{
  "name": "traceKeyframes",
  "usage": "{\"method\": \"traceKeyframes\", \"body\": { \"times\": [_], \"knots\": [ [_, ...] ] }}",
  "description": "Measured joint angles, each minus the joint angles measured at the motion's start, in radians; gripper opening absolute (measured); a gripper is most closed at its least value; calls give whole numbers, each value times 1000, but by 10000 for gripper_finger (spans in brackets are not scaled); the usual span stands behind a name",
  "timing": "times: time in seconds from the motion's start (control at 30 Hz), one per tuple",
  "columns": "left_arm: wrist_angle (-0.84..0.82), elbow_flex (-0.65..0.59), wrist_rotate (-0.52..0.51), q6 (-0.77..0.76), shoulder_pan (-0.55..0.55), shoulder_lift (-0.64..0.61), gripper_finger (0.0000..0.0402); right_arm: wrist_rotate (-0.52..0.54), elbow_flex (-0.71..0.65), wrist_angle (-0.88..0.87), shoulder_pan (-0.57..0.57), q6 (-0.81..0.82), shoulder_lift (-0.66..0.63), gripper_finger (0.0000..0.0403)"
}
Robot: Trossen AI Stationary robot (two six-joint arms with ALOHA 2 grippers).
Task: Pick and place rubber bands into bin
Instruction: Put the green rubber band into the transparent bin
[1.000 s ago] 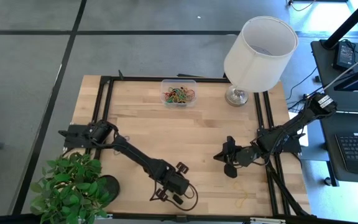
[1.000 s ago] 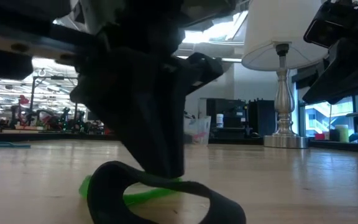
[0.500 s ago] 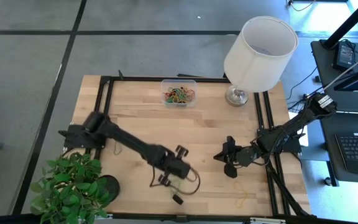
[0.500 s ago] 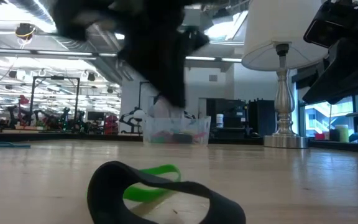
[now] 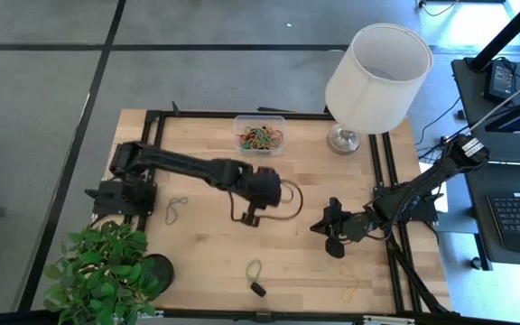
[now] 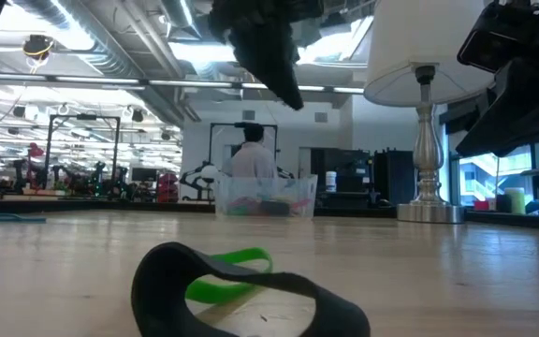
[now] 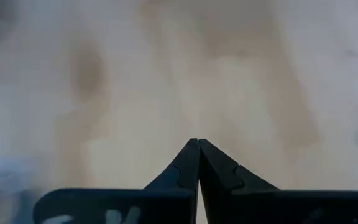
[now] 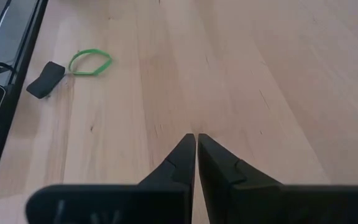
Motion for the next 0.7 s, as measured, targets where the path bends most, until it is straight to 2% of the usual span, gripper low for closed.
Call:
{"method": "traceKeyframes", "body": {
  "times": [0.1,0.27,0.5,0.7],
  "knots": [
    [-13,-4,31,35,-47,41,2,0,0,-1,0,-1,0,23],
    [2,-6,4,84,-177,120,12,0,0,-8,0,-1,6,23],
    [84,-6,-94,-11,-348,204,75,0,0,-8,0,-1,6,23],
    [168,-5,-151,-55,-422,264,128,0,0,-7,0,15,6,23]
  ]
}}
